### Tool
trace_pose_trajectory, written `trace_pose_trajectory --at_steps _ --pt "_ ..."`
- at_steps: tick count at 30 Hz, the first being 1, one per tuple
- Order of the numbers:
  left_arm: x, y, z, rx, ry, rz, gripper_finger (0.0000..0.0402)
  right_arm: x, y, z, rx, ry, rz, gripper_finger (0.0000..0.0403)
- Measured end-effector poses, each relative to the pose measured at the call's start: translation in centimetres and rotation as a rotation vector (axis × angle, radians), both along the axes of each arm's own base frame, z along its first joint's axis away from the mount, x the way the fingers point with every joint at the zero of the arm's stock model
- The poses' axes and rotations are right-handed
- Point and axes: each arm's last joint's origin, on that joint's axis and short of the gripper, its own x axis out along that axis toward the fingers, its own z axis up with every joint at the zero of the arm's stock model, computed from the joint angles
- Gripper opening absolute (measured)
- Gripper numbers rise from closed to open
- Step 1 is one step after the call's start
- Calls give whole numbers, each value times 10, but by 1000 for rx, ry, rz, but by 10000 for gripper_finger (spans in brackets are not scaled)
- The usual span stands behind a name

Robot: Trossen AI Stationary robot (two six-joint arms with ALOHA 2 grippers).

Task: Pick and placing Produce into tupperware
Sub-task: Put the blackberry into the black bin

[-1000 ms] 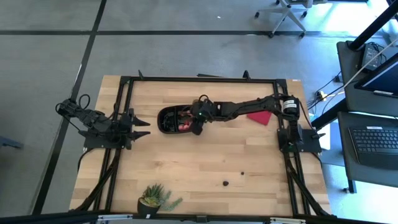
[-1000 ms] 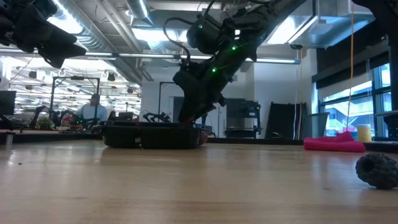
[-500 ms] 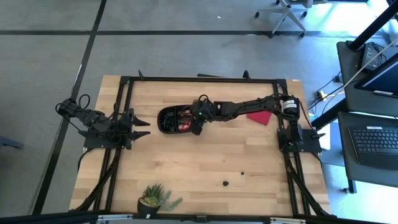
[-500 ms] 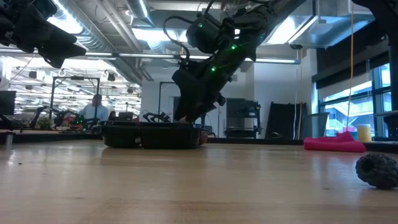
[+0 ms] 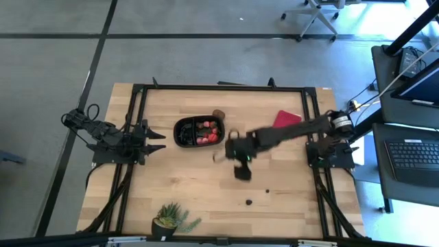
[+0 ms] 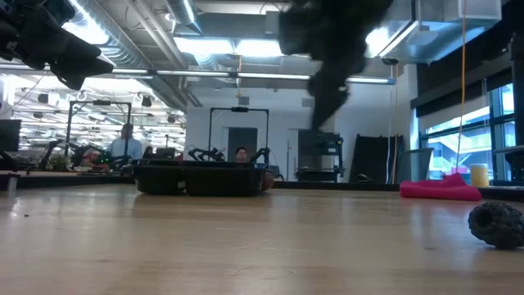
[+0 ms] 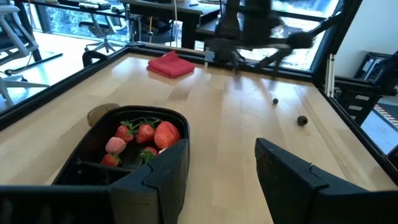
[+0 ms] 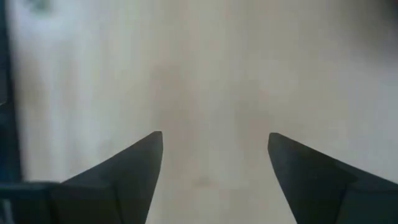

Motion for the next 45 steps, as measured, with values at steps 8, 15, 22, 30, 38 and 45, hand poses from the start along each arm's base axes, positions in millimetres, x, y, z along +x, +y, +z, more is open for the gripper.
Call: trace_pose_trajectory --at_steps 8,15,22,30,38,45 --pt "0 0 0 -1 0 0 179 -25 91 -3 -20 16 76 291" --pt "0 0 0 -1 0 0 179 -52 146 -4 -175 -72 63 277" --pt "0 0 0 -4 -1 1 179 -54 176 -28 -226 -126 53 272" --pt "0 0 0 -8 -2 2 179 -56 182 -66 -254 24 -9 272" --pt "0 0 0 -8 -2 1 179 -58 181 -71 -261 75 -47 272" --pt "0 0 0 -8 -2 2 179 -58 182 -79 -256 108 -31 272"
